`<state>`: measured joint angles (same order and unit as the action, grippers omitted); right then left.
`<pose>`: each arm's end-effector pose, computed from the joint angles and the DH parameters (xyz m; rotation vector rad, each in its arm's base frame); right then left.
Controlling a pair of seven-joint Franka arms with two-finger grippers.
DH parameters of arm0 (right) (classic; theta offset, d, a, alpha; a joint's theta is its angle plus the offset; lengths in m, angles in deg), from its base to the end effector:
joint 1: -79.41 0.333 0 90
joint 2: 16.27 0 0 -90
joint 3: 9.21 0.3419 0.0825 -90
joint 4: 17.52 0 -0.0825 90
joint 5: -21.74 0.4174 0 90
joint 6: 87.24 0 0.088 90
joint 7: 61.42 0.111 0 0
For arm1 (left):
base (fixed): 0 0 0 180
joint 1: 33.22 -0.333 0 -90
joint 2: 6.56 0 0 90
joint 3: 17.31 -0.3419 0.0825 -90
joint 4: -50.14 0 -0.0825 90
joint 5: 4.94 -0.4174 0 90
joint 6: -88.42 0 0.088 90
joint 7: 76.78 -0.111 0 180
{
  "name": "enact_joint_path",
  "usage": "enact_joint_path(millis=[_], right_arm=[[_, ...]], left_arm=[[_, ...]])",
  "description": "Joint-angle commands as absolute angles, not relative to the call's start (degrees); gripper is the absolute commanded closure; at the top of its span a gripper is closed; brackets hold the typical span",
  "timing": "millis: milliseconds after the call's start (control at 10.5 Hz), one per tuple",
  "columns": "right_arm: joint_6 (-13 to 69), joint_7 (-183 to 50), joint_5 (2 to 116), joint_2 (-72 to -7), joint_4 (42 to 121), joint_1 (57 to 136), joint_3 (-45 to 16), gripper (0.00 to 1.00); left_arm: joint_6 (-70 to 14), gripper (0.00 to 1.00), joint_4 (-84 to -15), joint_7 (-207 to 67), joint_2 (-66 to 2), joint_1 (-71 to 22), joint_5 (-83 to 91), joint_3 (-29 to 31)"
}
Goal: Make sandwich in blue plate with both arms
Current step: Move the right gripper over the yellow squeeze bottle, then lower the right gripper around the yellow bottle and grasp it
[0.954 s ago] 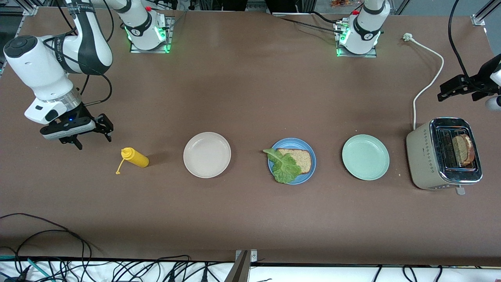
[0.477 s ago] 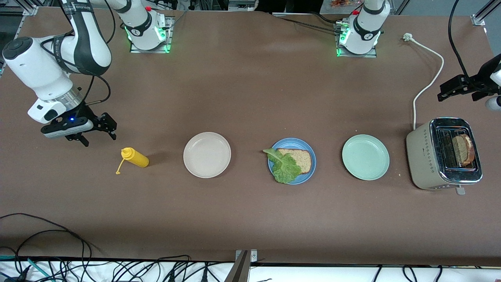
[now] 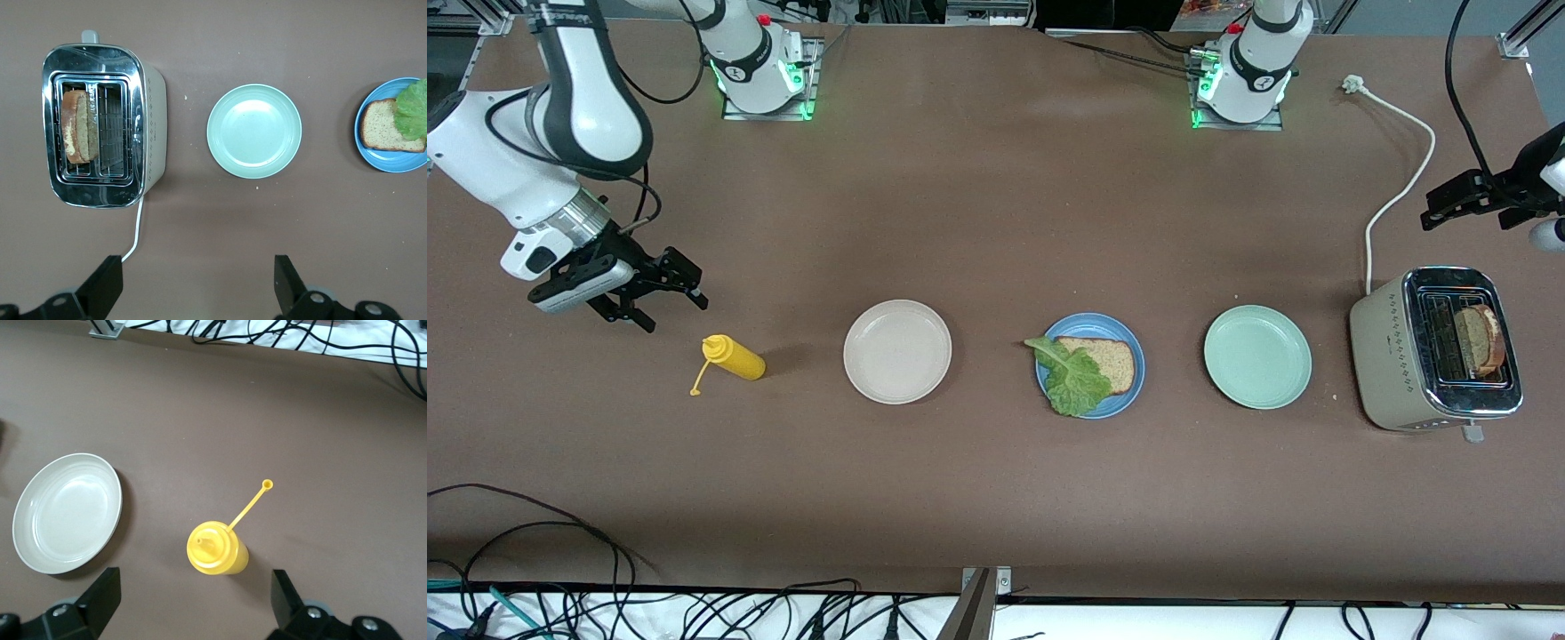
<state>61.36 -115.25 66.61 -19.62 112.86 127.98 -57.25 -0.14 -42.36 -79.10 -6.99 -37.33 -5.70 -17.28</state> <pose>0.5706 -0.0051 0.3638 -2.7535 -0.4656 -0.6367 0.5838 0.0432 0.6180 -3.1299 -0.0478 0.1204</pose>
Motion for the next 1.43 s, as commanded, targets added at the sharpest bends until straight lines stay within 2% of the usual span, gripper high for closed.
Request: enact_joint_path(millis=[0, 191, 477, 763, 1049, 1336], right_arm=[[58.75, -126.62, 75.78, -21.45, 112.56, 126.43, -57.46, 0.00], [56.56, -130.39, 76.32, -21.54, 112.47, 123.90, -57.46, 0.00], [55.16, -144.70, 87.36, -24.25, 111.51, 122.74, -57.46, 0.00], [45.42, -152.19, 91.43, -29.26, 108.09, 118.01, -57.38, 0.00], [41.36, -164.05, 101.43, -33.75, 107.90, 116.41, -57.38, 0.00], [38.99, -166.97, 102.94, -34.81, 107.81, 115.62, -57.20, 0.00]], left_arm=[[1.15, 0.00, -40.82, -78.62, -7.53, -37.35, -6.88, -17.05], [1.15, 0.00, -40.82, -78.62, -7.53, -37.35, -6.79, -17.05], [1.15, 0.00, -40.82, -78.62, -7.53, -37.35, -6.88, -17.05], [1.15, 0.00, -40.82, -78.54, -7.53, -37.35, -6.88, -17.05], [1.15, 0.00, -40.82, -78.62, -7.53, -37.35, -6.79, -17.05], [1.15, 0.00, -40.82, -78.54, -7.53, -37.35, -6.79, -17.05]])
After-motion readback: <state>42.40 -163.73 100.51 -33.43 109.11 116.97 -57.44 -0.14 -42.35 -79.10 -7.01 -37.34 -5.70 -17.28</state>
